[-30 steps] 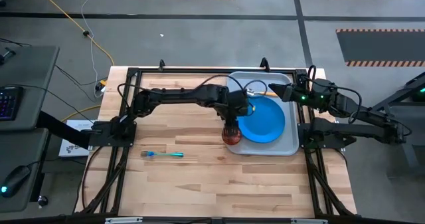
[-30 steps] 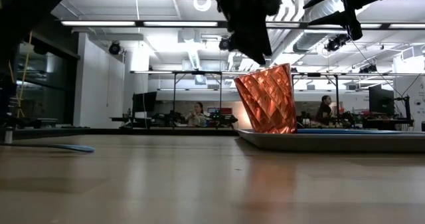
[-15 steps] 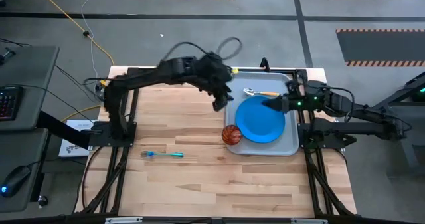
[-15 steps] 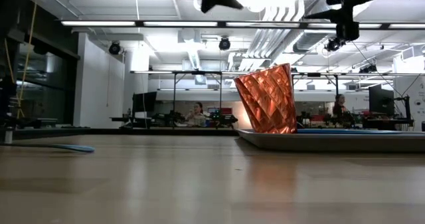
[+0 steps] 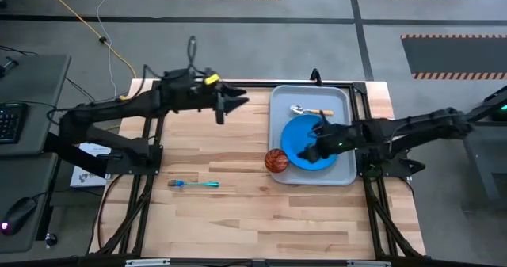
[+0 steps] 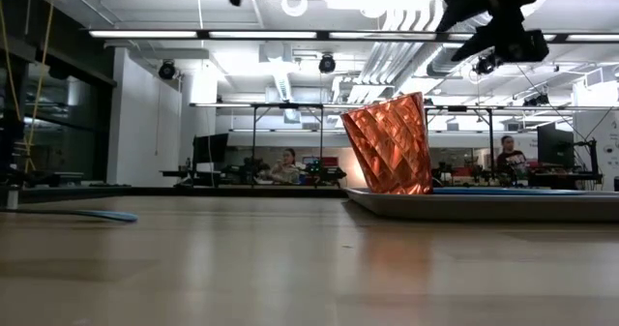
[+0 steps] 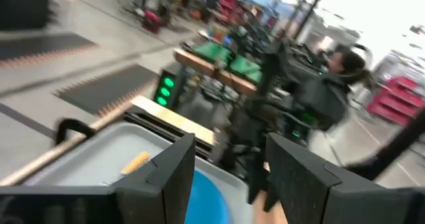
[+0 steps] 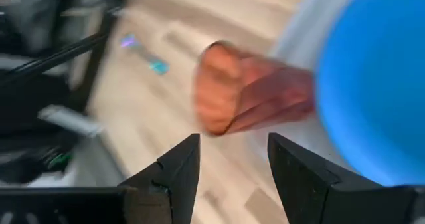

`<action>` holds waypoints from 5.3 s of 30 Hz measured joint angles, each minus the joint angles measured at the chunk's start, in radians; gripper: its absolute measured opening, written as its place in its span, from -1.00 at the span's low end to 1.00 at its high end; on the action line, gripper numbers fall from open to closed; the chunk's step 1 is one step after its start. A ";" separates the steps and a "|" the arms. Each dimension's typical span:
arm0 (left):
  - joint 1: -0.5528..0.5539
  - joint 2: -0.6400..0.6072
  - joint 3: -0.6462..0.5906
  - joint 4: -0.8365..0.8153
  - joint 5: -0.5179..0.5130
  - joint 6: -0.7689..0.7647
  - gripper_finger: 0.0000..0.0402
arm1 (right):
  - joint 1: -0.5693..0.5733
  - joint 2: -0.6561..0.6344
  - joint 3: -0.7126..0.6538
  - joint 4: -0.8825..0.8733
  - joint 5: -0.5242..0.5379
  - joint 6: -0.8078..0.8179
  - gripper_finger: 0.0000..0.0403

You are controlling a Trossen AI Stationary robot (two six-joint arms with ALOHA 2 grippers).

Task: Pick and place plate/cup/fork/spoon on tray
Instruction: Put the brown cup to the top left of the blue plate on the gray serving tray, then put the blue fork to the right of the yellow spoon on the gray serving tray

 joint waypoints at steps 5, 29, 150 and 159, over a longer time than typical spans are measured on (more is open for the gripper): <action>0.054 -0.085 -0.060 -0.014 -0.029 0.028 -0.13 | 0.041 0.191 0.234 -0.274 0.137 0.167 -0.17; 0.143 -0.103 -0.060 -0.132 -0.028 0.104 -0.13 | 0.050 0.758 0.763 -0.717 0.160 0.262 -0.17; 0.120 -0.091 -0.054 -0.211 0.360 0.133 -0.13 | 0.015 0.180 0.363 -0.735 0.232 0.220 -0.02; -0.095 -0.066 -0.015 -1.068 0.297 0.088 -0.13 | 0.015 0.111 0.363 -0.752 0.383 0.152 0.00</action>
